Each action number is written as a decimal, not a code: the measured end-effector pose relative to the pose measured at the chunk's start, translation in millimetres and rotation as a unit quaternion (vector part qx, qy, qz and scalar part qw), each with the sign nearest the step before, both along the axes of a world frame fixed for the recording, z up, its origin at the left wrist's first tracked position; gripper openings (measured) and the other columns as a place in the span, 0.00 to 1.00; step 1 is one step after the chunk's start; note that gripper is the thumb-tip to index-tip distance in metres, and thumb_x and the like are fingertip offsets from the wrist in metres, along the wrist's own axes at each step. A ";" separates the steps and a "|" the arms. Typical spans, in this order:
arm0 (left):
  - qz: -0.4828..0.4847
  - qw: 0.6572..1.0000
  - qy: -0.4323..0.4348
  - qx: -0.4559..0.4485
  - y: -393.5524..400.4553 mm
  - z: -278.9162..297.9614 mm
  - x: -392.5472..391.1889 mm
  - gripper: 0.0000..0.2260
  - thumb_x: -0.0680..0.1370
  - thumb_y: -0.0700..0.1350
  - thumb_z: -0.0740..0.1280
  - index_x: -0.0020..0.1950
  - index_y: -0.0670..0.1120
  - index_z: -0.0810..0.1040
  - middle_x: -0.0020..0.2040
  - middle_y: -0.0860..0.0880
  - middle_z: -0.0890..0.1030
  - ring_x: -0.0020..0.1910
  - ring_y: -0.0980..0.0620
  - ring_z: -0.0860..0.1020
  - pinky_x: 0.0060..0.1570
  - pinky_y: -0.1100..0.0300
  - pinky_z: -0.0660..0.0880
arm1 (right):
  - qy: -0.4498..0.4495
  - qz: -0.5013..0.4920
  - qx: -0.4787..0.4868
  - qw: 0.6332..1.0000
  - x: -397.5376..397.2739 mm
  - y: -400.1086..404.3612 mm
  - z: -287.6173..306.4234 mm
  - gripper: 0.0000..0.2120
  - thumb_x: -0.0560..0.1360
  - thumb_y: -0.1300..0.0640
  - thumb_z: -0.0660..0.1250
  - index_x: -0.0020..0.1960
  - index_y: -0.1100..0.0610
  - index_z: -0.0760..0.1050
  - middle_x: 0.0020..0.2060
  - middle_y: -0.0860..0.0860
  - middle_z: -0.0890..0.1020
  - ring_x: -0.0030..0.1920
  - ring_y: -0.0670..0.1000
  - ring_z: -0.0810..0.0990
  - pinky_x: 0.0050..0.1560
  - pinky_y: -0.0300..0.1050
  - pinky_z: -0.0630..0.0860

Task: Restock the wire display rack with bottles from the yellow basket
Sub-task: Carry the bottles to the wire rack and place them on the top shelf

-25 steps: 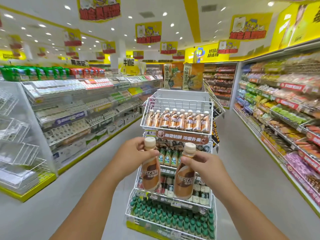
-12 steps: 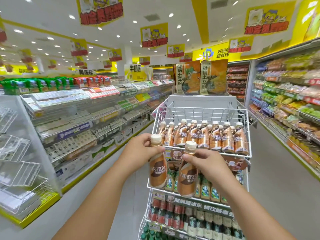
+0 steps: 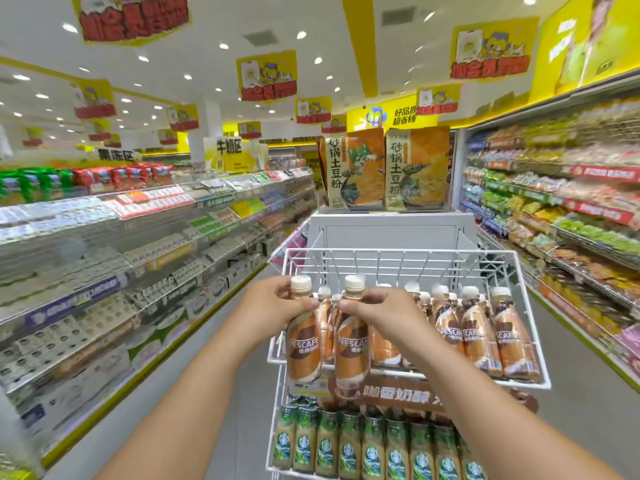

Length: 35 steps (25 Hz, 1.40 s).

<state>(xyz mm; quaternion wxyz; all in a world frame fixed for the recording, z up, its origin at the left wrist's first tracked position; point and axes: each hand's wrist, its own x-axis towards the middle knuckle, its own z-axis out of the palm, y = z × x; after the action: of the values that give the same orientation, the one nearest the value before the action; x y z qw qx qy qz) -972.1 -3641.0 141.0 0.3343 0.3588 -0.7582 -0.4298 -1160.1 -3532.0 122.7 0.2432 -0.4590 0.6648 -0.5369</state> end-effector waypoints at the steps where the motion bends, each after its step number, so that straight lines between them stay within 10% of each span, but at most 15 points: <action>1: -0.009 1.000 -0.005 0.002 -15.8 -0.7 -6.2 0.11 0.72 0.46 0.79 0.54 0.50 0.85 0.47 0.53 0.88 0.49 0.53 0.86 0.50 0.55 0.83 | 0.001 -0.007 0.004 1.000 -3.6 -15.3 -1.3 0.08 0.71 0.47 0.80 0.43 0.50 0.86 0.36 0.42 0.88 0.37 0.39 0.85 0.37 0.35 0.77; 10: -0.067 0.996 -0.064 -0.001 -129.1 -23.0 -50.8 0.09 0.74 0.49 0.77 0.50 0.47 0.84 0.45 0.48 0.88 0.45 0.46 0.87 0.51 0.43 0.83 | -0.015 -0.072 0.039 0.997 -11.4 -103.8 -8.0 0.10 0.71 0.48 0.80 0.47 0.52 0.86 0.39 0.46 0.89 0.42 0.46 0.88 0.53 0.49 0.84; 24: -0.046 0.992 -0.111 -0.030 -162.4 -52.8 -73.3 0.15 0.74 0.47 0.77 0.39 0.55 0.71 0.39 0.59 0.75 0.41 0.55 0.79 0.48 0.56 0.78 | 0.234 -0.154 0.236 0.930 -11.0 -159.3 -21.4 0.25 0.66 0.41 0.81 0.51 0.59 0.81 0.46 0.52 0.85 0.47 0.53 0.84 0.40 0.45 0.74; 31: -0.011 0.991 -0.095 -0.091 -158.1 -76.4 -77.5 0.28 0.77 0.50 0.74 0.75 0.48 0.70 0.62 0.49 0.79 0.60 0.47 0.79 0.56 0.54 0.76 | 0.336 -0.169 0.210 0.903 5.5 -156.5 -35.1 0.23 0.75 0.46 0.75 0.60 0.60 0.75 0.48 0.55 0.82 0.46 0.56 0.80 0.36 0.45 0.71; 35: -0.029 0.996 -0.040 -0.078 -150.8 -84.1 -72.6 0.32 0.77 0.49 0.74 0.78 0.53 0.64 0.73 0.49 0.74 0.69 0.48 0.75 0.65 0.50 0.74 | 0.322 -0.150 0.170 0.919 4.9 -144.6 -40.7 0.27 0.77 0.44 0.73 0.67 0.58 0.71 0.54 0.54 0.83 0.53 0.55 0.82 0.47 0.47 0.78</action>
<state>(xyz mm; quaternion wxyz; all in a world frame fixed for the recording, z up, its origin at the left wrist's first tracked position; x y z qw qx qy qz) -1044.8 -3791.8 56.9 0.3183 0.3263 -0.8123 -0.3639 -1155.2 -3676.6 82.0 0.0070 -0.4543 0.8492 -0.2691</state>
